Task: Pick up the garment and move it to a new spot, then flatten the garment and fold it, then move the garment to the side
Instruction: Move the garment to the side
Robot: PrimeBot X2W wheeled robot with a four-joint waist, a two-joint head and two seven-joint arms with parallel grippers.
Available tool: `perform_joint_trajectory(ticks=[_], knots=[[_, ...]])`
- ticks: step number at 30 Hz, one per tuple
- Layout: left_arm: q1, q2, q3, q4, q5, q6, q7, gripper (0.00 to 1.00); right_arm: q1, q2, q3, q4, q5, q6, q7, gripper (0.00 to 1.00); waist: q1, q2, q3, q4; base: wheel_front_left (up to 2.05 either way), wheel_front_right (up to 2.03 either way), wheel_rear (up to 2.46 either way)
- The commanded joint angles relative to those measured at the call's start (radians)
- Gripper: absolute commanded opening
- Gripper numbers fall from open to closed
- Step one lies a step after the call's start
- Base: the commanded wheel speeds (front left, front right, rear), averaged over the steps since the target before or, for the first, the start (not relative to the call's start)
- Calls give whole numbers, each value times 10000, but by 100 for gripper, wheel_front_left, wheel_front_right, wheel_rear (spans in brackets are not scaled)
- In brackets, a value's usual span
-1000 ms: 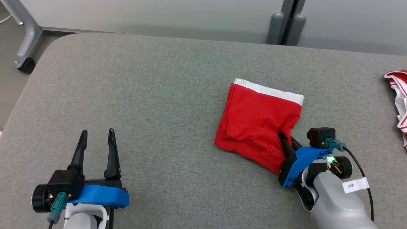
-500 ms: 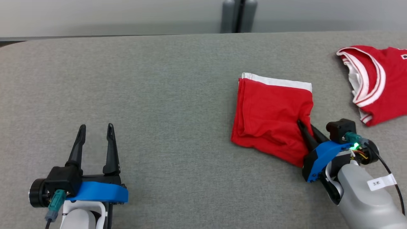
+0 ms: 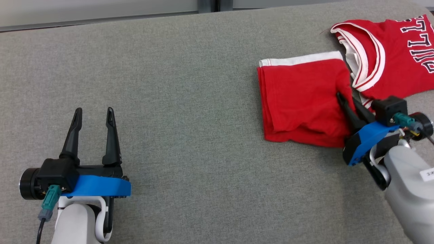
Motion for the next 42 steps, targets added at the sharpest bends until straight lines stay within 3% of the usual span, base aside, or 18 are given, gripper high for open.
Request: perform_joint_trajectory(ticks=[1, 12, 21, 31, 42], knots=[[-151, 41, 17, -60, 56, -45, -47, 100, -361, -284, 5, -117, -142, -2, 112, 0, 0, -1, 86, 40, 0, 0, 0], [-280, 95, 160, -362, 103, -26, -47, 100, -1742, -2433, -91, -1175, -86, -2, 1376, 0, 0, -1, 878, -29, 0, 0, 0], [-694, 277, -115, -441, 129, -80, -47, 100, -2534, -4185, -231, -947, 21, -2, 2471, 0, 0, -1, 1373, 117, 0, 0, 0], [-842, 273, -175, -414, 69, -95, -47, 100, -3339, -4769, -392, -426, -147, -2, 2979, 0, 0, -1, 1638, 356, 0, 0, 0], [-868, 224, -64, -485, 44, -44, -47, 100, -3746, -4670, -759, 38, -385, -2, 3150, 0, 0, -1, 1794, 435, 0, 0, 0]])
